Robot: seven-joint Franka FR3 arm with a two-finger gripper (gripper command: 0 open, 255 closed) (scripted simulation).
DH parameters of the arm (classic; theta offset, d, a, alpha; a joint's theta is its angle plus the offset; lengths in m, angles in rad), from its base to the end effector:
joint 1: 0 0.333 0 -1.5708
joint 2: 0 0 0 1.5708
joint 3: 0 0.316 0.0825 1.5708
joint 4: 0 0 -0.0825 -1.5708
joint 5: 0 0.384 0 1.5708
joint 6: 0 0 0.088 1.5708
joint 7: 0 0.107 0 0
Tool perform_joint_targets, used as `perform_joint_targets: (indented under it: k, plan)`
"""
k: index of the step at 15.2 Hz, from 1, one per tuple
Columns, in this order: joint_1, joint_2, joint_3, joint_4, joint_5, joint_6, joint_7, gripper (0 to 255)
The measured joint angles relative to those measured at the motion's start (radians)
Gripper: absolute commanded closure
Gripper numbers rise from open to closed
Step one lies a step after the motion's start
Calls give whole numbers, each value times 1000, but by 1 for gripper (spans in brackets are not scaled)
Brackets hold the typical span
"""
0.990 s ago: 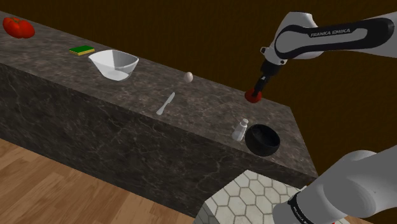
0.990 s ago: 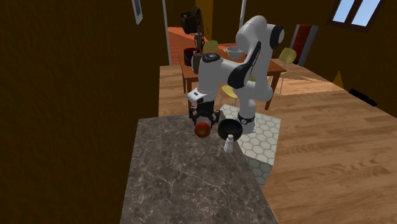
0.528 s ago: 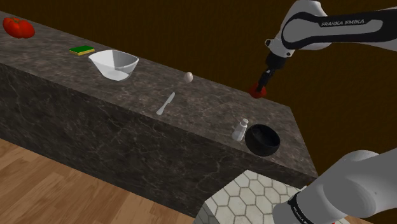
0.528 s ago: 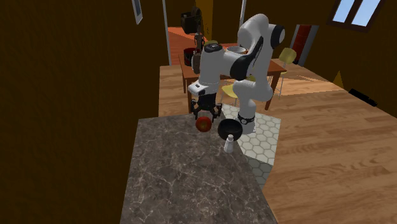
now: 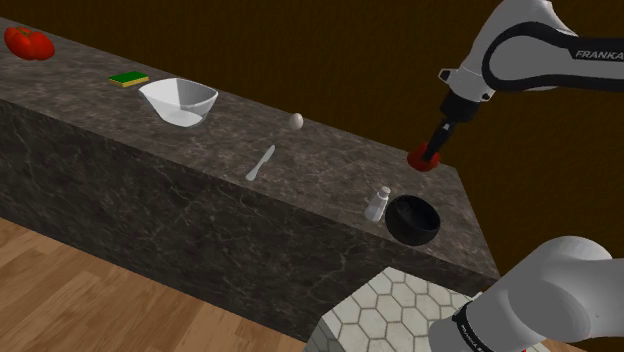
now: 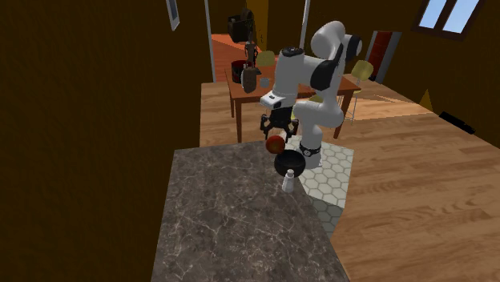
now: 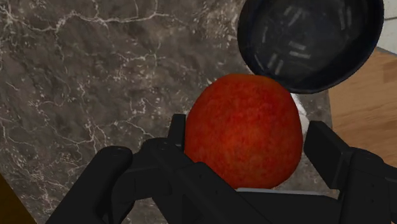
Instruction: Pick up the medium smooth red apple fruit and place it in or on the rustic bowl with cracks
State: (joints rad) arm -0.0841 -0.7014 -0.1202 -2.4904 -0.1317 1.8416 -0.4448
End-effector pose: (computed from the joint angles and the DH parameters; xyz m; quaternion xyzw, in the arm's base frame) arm 0.3365 -0.0853 0.5209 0.9882 0.1488 0.0162 0.0316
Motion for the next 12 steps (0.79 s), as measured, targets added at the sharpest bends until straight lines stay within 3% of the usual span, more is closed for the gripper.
perform_joint_targets:
  k: [7,12]
  plan:
    - [9,-315,69,-155,34,-165,51,255]
    - [9,-369,73,-231,35,-145,57,255]
